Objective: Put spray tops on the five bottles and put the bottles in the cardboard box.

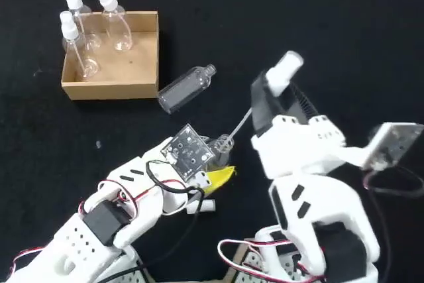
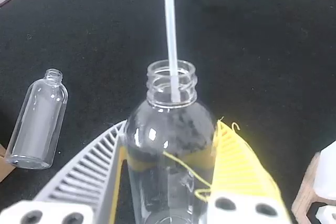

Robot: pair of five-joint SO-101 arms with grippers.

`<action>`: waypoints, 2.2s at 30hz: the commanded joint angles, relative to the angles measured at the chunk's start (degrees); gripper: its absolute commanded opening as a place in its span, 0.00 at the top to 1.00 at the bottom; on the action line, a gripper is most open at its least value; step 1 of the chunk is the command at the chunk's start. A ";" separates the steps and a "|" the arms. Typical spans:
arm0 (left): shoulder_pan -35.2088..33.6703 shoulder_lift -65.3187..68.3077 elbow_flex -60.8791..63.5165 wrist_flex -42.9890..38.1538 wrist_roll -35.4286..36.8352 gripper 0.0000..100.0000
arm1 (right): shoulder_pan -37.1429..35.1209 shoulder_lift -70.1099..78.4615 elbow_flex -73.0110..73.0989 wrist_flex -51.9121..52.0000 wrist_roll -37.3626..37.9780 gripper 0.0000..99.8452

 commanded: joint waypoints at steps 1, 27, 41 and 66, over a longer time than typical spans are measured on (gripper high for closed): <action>0.13 -0.79 -1.01 -1.23 0.00 0.85 | -3.34 -1.45 2.77 -1.67 0.00 0.98; -2.51 -0.79 -3.65 -1.32 0.00 0.85 | -10.90 -1.98 12.62 -3.87 4.75 0.98; -3.03 -0.79 -4.88 -1.76 0.09 0.85 | -10.99 -2.07 16.84 -4.13 4.75 0.98; -4.70 -0.79 -5.05 -4.92 2.81 0.85 | -14.15 -23.69 33.63 -10.46 9.58 0.98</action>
